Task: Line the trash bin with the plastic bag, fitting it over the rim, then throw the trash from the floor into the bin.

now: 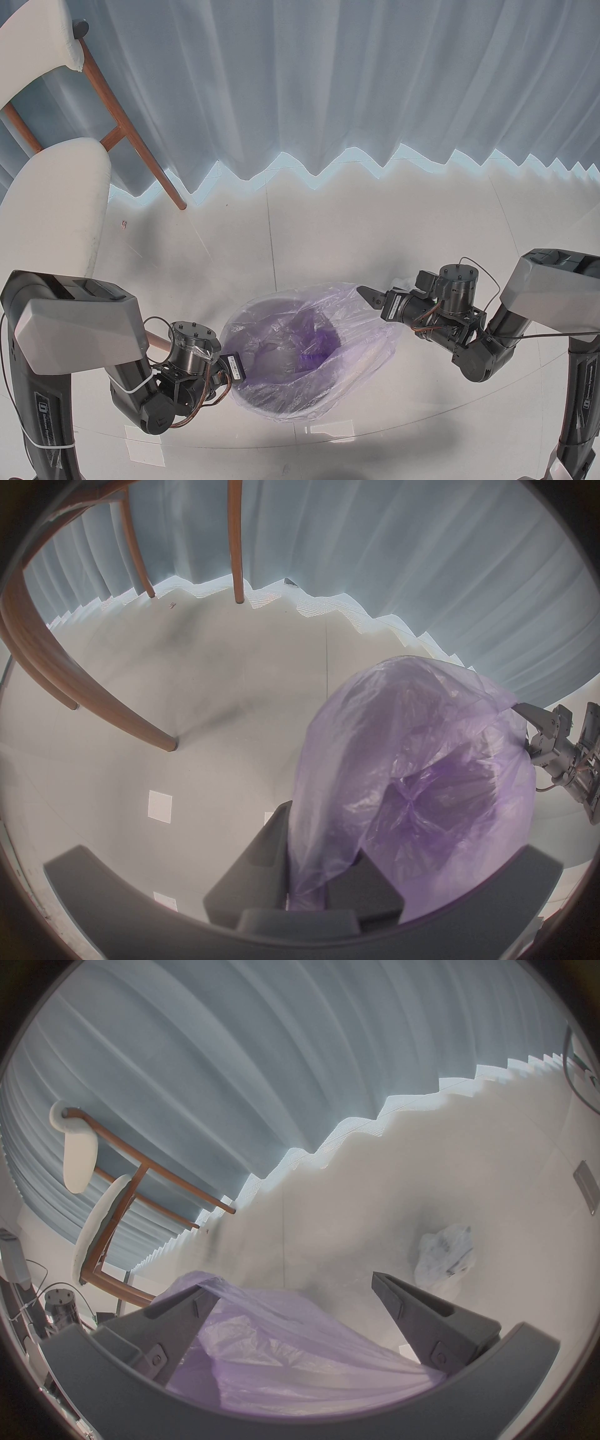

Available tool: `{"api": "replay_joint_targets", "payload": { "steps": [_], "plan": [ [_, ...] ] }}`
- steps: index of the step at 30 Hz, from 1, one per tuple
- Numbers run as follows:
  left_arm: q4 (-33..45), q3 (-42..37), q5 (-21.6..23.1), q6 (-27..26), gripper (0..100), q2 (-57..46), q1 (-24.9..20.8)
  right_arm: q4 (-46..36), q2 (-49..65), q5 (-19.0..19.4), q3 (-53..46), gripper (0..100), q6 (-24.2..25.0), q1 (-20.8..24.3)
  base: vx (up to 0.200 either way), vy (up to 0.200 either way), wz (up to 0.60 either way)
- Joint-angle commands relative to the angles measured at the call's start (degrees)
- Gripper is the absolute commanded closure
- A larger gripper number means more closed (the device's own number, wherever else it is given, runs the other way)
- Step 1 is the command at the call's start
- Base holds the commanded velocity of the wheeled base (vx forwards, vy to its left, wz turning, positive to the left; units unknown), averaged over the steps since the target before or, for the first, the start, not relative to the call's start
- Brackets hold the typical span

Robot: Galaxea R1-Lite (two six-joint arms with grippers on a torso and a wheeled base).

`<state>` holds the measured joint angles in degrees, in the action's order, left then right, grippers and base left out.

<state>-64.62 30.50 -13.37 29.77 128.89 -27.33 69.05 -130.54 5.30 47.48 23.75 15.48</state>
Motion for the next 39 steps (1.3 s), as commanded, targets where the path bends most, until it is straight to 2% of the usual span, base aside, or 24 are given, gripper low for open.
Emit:
{"api": "replay_joint_targets", "payload": {
  "steps": [1, 14, 17, 20, 27, 28, 30, 31, 33, 39],
  "plan": [
    [0.0, 0.0, -0.1, 0.0, 100, 0.0, 0.0, -0.1, 0.8, 0.3, 0.0, 0, 0.0, -0.8, 0.0, 0.0, 0.0],
    [-0.1, -0.1, -0.1, 0.1, 100, 0.1, 0.0, 0.0, 2.3, 3.2, -0.4, 0, 0.3, -4.7, 0.0, 0.0, 0.0],
    [-0.1, 0.0, -0.1, 0.2, 100, 0.3, 0.0, 0.0, 3.4, 4.9, -1.7, 0, 2.2, -4.9, 0.0, 0.0, 0.0],
    [-0.1, 0.0, -0.1, 1.2, 100, 0.4, -0.3, 0.5, 4.9, 9.1, -3.7, 0, 5.2, -4.9, 0.0, 0.0, 0.0],
    [-0.1, 0.1, -0.1, 1.3, 100, 0.3, 0.0, 7.9, 3.4, 15.2, -5.4, 0, 9.6, -5.1, 0.0, 0.0, 0.0],
    [-0.1, 0.1, -0.1, 1.2, 100, 0.3, 0.0, 9.2, 3.0, 16.2, -5.6, 0, 11.7, -5.3, 0.0, 0.0, 0.0],
    [-0.1, 0.1, -0.1, 1.3, 100, 0.2, 0.1, 10.2, 2.9, 16.8, -5.8, 0, 14.0, -5.6, 0.0, 0.0, 0.0],
    [0.0, 0.0, -0.1, 1.3, 100, 0.2, 0.1, 11.5, 3.1, 17.6, -5.9, 0, 17.3, -5.6, 0.0, 0.0, 0.0],
    [-0.1, 0.0, -0.1, 1.3, 100, 0.1, 0.1, 12.3, 3.2, 17.9, -5.8, 0, 20.2, -5.6, 0.0, 0.0, 0.0],
    [0.0, -0.1, -0.1, 1.3, 100, 0.1, 0.0, 12.8, 2.9, 17.9, -5.9, 0, 21.2, -7.0, 0.0, 0.0, 0.0]
  ]
}}
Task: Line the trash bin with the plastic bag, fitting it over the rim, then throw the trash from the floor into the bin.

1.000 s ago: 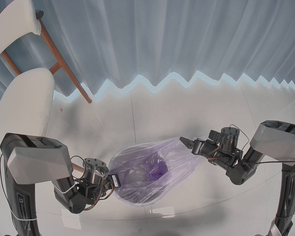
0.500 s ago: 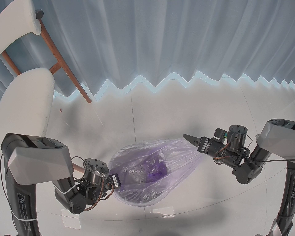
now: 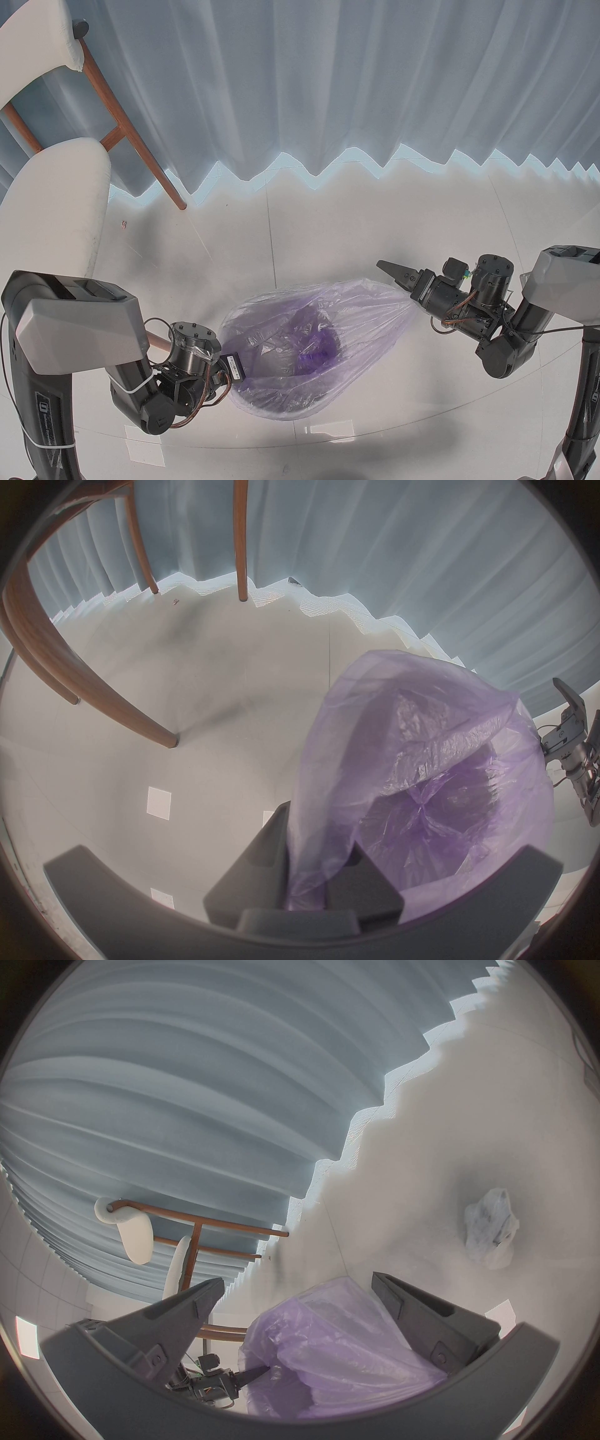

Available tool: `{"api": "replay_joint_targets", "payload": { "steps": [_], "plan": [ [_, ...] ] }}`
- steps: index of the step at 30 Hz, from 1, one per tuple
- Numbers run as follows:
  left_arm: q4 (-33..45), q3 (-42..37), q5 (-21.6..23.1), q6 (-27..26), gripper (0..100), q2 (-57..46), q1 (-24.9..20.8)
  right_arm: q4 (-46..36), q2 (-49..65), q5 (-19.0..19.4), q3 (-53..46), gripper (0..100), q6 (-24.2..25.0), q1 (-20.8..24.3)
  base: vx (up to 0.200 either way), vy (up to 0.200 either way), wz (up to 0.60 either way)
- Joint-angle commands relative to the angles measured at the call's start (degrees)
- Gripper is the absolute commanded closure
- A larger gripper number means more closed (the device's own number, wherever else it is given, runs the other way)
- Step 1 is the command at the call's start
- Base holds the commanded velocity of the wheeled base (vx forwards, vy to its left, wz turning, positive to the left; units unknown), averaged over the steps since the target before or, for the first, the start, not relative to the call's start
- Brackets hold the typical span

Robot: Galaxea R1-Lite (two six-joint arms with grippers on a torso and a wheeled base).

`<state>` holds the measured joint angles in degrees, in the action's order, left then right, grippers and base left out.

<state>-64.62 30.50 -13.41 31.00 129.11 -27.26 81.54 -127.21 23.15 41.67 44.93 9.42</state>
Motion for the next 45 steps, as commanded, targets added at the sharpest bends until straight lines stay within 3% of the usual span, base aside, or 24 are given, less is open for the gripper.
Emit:
{"api": "replay_joint_targets", "payload": {
  "steps": [1, 14, 45],
  "plan": [
    [0.0, -0.1, 0.0, 0.0, 100, -0.1, -0.1, 0.3, -0.4, 0.1, -0.1, 0, 0.0, -1.2, 0.0, 0.0, 0.0],
    [0.0, -0.3, -0.1, 0.0, 100, -0.3, -0.2, 0.3, 0.3, 3.1, -1.8, 0, 0.0, -3.4, 0.0, 0.0, 0.0],
    [0.0, -0.5, -0.8, 0.1, 100, -0.3, -0.5, 2.1, 1.3, 1.6, -5.0, 0, -2.2, -1.2, 0.0, 0.0, 0.0]
  ]
}}
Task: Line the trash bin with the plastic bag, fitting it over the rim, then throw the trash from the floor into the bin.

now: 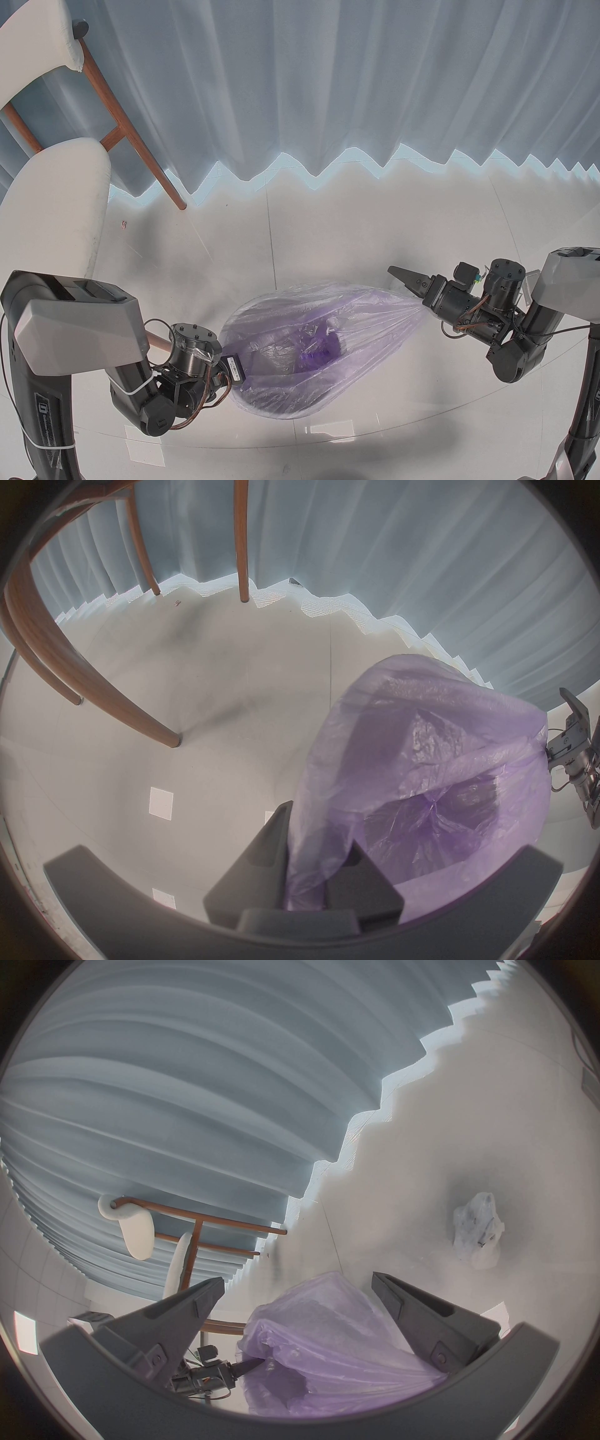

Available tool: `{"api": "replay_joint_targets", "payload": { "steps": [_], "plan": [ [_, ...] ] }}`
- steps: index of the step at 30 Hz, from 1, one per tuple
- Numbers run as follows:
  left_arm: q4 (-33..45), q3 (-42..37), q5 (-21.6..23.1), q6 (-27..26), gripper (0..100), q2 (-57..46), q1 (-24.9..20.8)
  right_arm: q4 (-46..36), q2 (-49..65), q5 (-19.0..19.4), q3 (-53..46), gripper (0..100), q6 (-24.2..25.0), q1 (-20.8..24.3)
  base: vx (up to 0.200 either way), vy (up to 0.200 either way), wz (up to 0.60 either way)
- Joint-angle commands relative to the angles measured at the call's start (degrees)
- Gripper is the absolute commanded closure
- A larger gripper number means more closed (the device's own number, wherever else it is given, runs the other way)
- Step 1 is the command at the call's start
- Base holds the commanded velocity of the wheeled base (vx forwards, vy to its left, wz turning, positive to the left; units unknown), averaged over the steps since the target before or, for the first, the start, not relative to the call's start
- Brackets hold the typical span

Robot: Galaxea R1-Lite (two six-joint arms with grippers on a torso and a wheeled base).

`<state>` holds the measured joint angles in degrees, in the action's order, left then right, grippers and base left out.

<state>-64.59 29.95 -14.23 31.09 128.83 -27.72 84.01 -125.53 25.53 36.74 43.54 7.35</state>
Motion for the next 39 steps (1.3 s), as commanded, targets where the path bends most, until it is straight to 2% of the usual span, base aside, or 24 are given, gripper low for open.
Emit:
{"api": "replay_joint_targets", "payload": {
  "steps": [1, 5, 6, 7, 8, 28, 29, 38, 39],
  "plan": [
    [0.0, 0.1, 0.0, 0.0, 100, 0.1, -0.1, -0.5, -0.7, -1.9, -0.1, 0, -1.9, 1.1, 0.0, 0.0, 0.0],
    [0.0, 0.1, 0.1, 0.0, 100, 0.1, -0.1, -0.3, -2.7, -8.3, 0.2, 0, -3.3, 3.6, 0.0, 0.0, 0.0],
    [0.0, 0.1, 0.0, 0.0, 100, 0.1, -0.1, -0.2, -2.8, -8.7, 0.3, 0, -3.3, 3.8, 0.0, 0.0, 0.0],
    [0.0, 0.1, 0.0, 0.0, 100, 0.1, -0.1, -0.3, -3.2, -11.3, 0.5, 0, -3.3, 4.8, 0.0, 0.0, 0.0],
    [0.0, 0.1, 0.0, 0.0, 100, 0.1, -0.1, -0.3, -3.2, -11.6, 0.6, 100, -3.2, 5.3, 0.0, 0.0, 0.0],
    [0.0, -0.2, 0.0, 0.3, 100, 0.0, -0.1, -0.2, -2.6, -11.1, 1.5, 100, -2.8, 5.2, 0.0, 0.0, 0.0],
    [0.0, -0.2, 0.0, 0.3, 100, 0.0, -0.1, -0.2, -2.6, -11.1, 1.5, 0, -2.8, 5.2, 0.0, 0.0, 0.0],
    [0.0, -0.5, 0.0, 0.3, 100, -0.1, -0.1, -0.7, 1.4, -11.0, 0.5, 0, 1.9, 5.0, 0.0, 0.0, 0.0],
    [0.0, -0.4, 0.0, 0.3, 100, 0.0, -0.1, -0.8, 2.3, -10.1, -0.4, 0, 2.4, 4.9, 0.0, 0.0, 0.0]
  ]
}}
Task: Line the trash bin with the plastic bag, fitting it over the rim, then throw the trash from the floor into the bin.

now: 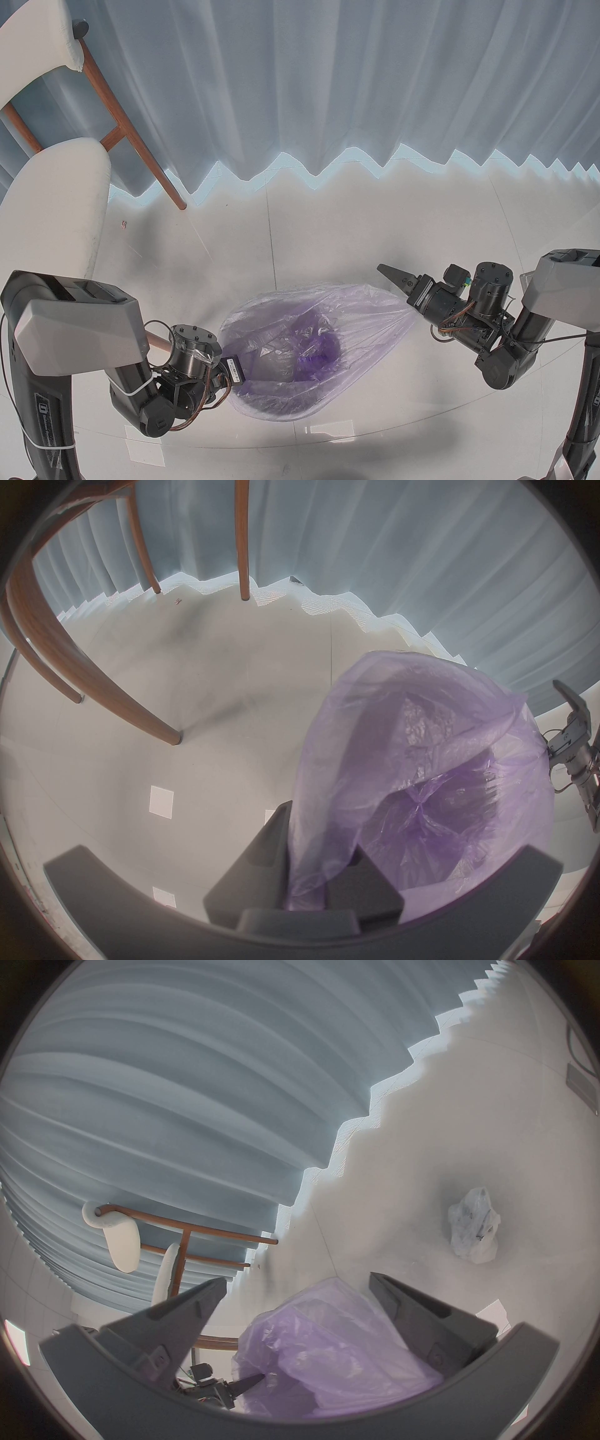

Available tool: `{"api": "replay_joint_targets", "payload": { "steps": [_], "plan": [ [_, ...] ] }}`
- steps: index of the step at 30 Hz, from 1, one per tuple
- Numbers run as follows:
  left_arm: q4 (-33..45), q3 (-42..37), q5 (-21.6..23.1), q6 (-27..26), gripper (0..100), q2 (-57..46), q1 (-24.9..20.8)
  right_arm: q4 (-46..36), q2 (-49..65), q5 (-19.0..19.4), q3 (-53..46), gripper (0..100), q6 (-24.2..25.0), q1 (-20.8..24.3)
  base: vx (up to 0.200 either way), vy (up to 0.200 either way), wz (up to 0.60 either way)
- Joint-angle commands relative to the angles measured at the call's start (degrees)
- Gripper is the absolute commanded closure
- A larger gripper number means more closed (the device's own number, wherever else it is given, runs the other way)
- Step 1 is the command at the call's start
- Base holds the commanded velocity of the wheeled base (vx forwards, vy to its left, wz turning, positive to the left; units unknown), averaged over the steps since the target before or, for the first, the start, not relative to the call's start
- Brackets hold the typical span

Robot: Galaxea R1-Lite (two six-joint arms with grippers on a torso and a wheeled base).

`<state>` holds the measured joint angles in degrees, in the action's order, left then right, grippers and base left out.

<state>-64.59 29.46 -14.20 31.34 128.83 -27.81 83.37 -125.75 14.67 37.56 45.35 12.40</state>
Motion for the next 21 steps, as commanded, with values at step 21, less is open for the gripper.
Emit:
{"api": "replay_joint_targets", "payload": {
  "steps": [21],
  "plan": [
    [-0.1, -0.2, 0.1, 0.1, 100, -0.1, 0.0, 0.1, 0.8, 6.7, -4.4, 0, -9.9, -6.8, 0.0, 0.0, 0.0]
  ]
}}
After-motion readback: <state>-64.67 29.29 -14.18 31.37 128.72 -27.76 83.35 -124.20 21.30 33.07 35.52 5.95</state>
